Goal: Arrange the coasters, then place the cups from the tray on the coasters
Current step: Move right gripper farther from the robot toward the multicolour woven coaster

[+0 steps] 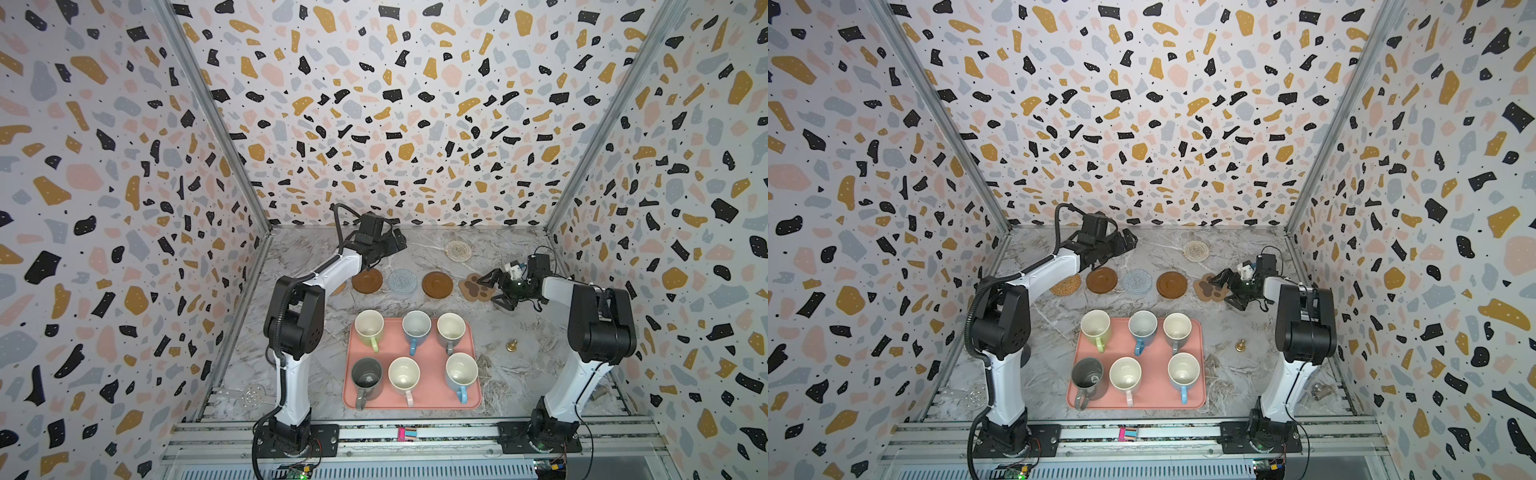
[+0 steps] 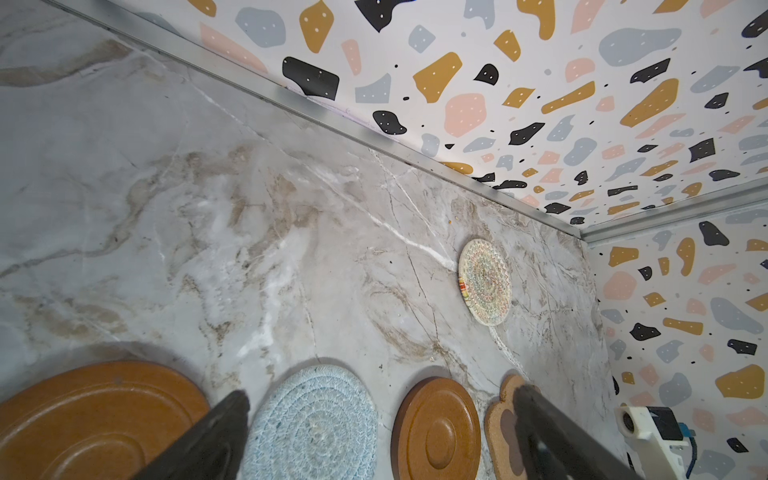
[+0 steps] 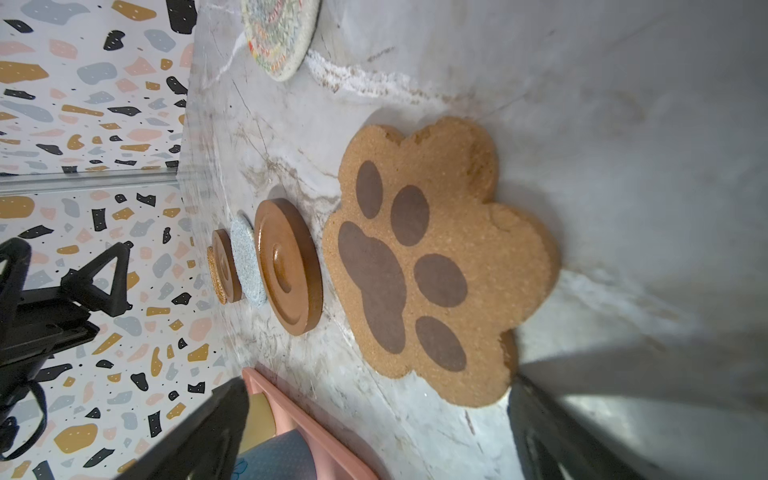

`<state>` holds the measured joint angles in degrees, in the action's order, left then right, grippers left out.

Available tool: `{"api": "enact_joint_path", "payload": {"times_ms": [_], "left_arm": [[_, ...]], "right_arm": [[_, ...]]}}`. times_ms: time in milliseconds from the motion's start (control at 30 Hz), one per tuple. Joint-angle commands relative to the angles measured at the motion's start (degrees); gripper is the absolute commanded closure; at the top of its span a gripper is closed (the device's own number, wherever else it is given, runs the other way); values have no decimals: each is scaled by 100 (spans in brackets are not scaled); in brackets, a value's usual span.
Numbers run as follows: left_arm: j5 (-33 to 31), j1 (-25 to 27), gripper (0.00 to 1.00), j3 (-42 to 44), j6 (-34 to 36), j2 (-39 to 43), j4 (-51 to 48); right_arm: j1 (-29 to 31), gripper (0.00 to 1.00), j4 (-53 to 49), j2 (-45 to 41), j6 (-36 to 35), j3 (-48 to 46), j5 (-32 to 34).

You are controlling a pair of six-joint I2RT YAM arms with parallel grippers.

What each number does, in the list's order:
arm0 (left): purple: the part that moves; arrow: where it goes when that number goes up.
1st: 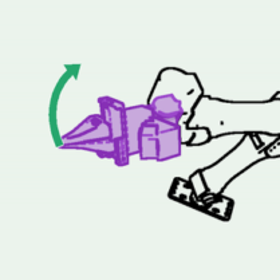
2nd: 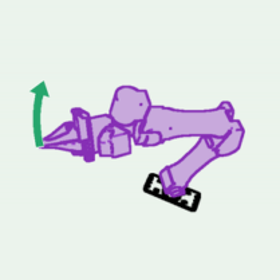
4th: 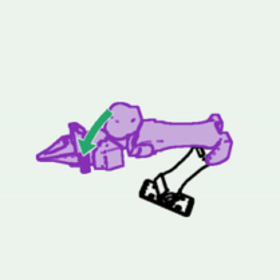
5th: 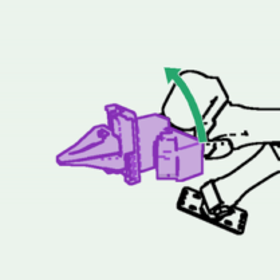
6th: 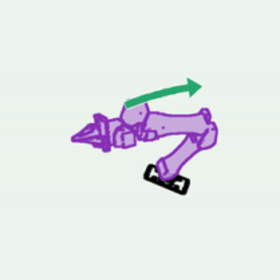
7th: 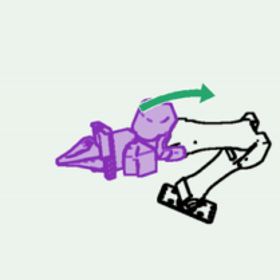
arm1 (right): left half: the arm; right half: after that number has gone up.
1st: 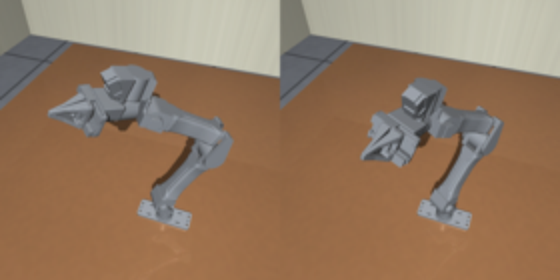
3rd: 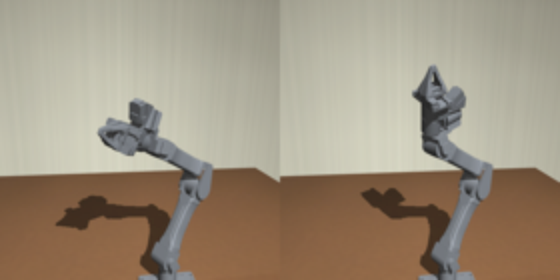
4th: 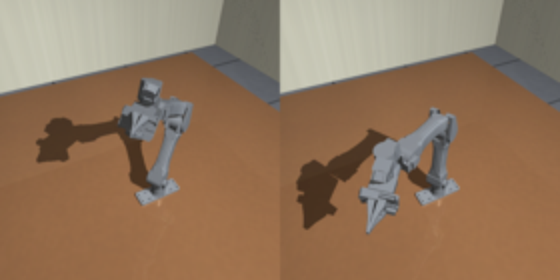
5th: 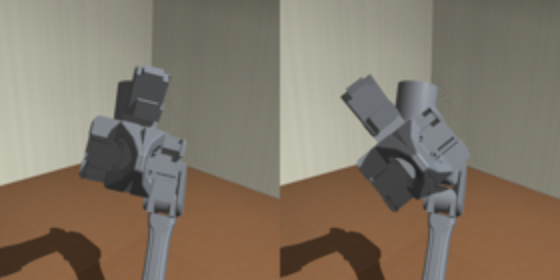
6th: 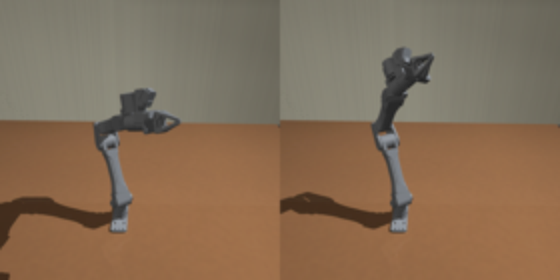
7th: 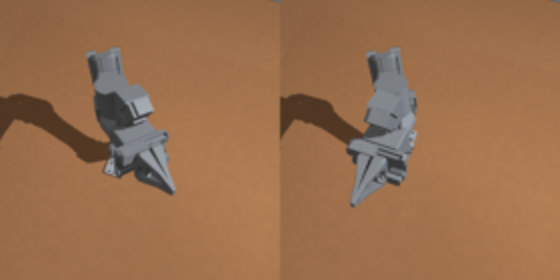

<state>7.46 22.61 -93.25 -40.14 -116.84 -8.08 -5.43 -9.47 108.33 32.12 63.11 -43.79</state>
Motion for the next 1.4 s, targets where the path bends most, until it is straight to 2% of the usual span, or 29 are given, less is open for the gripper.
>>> {"api": "enact_joint_path", "payload": {"times_ms": [0, 400, 600, 767, 1033, 1133, 1367], "left_arm": [[-43, -7, 0, -106, -20, 82, 47], [-70, -4, 0, -117, -20, 91, 56], [-79, -5, 0, -44, -20, 125, 60], [-52, -4, 0, -44, -29, 108, 87], [-48, -11, 0, -18, -22, 165, 96], [-52, -10, 0, 0, -20, 196, 99], [-120, -2, 0, 238, -73, 344, 174]], "right_arm": [[27, 1, -23, 25, 65, 184, 103], [-37, 1, -563, -187, -276, 750, 242], [-32, 1, 85, -59, -26, 961, -85], [37, 1, 1695, 318, 1008, 995, -369], [401, 1, 5606, 1545, 3629, 1188, -839], [582, 1, 6562, 2043, 4323, 1502, -869], [835, 1, 6210, 2619, 4357, 2331, -563]]}}
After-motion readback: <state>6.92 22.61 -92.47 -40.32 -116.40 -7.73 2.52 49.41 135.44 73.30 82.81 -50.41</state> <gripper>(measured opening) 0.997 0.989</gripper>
